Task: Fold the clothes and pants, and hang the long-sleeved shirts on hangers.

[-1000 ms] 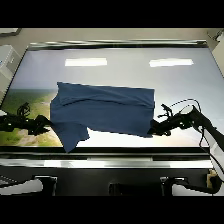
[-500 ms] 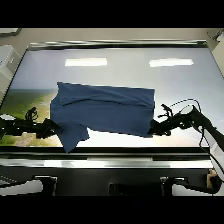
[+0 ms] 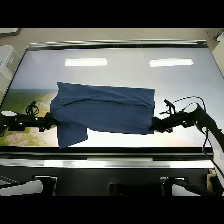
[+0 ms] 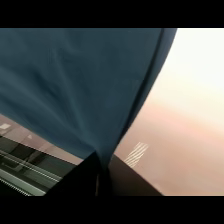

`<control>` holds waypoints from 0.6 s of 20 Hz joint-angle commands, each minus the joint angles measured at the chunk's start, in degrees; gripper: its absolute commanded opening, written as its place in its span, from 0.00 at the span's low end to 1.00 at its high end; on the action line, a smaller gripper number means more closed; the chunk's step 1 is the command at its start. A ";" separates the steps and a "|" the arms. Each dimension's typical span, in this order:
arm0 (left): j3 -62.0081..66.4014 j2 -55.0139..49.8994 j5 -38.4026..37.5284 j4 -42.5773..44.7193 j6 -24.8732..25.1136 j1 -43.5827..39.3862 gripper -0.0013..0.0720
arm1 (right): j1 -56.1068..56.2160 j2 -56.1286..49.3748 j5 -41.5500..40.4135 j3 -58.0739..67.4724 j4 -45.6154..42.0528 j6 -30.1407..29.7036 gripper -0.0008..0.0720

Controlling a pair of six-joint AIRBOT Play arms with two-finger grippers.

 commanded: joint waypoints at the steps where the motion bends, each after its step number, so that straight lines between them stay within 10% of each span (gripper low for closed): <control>1: 9.20 -0.85 -0.74 -0.85 -2.16 -0.11 0.04 | 0.04 1.07 -1.33 3.54 0.63 -0.13 0.05; 12: 55.23 -26.01 -5.14 0.46 -12.37 -7.30 0.04 | 0.07 -7.08 -10.36 24.52 -0.15 3.04 0.05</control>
